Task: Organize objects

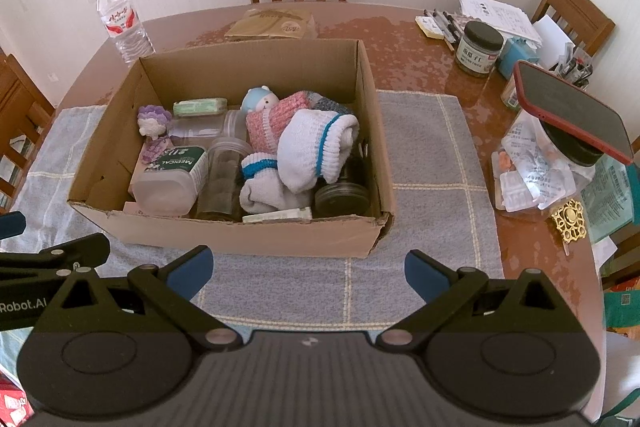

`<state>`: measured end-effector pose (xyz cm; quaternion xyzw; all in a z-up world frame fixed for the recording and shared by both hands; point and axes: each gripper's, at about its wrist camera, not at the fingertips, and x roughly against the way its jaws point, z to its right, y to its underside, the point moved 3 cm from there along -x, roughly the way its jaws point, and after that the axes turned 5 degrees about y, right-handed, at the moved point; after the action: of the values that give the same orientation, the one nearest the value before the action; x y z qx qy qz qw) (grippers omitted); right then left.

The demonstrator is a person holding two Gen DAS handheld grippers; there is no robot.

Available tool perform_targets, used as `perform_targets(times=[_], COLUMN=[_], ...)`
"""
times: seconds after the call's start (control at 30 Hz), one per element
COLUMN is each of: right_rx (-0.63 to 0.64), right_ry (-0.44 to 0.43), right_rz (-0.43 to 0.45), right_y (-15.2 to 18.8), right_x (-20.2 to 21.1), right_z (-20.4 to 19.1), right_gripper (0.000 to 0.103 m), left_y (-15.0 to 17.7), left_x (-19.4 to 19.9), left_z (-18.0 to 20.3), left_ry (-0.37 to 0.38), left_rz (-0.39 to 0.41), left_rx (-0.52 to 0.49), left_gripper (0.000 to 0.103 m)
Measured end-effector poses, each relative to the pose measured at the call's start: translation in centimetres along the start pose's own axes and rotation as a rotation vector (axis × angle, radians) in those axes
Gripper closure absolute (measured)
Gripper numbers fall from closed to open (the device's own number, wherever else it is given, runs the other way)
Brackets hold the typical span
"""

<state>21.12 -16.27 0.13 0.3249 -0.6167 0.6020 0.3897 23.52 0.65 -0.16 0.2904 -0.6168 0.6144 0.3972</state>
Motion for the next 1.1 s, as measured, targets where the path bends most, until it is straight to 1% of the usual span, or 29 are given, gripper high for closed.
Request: perform_targets(times=[1.1], right_rx=[0.003], right_ry=[0.0], right_rz=[-0.001], right_y=[-0.14], right_x=[-0.08], right_z=[0.24], right_gripper=[0.0], left_y=[-0.13], left_x=[-0.23], left_z=[0.29], left_ry=[0.007], left_rz=[-0.001], left_rx=[0.001], left_gripper=[0.001])
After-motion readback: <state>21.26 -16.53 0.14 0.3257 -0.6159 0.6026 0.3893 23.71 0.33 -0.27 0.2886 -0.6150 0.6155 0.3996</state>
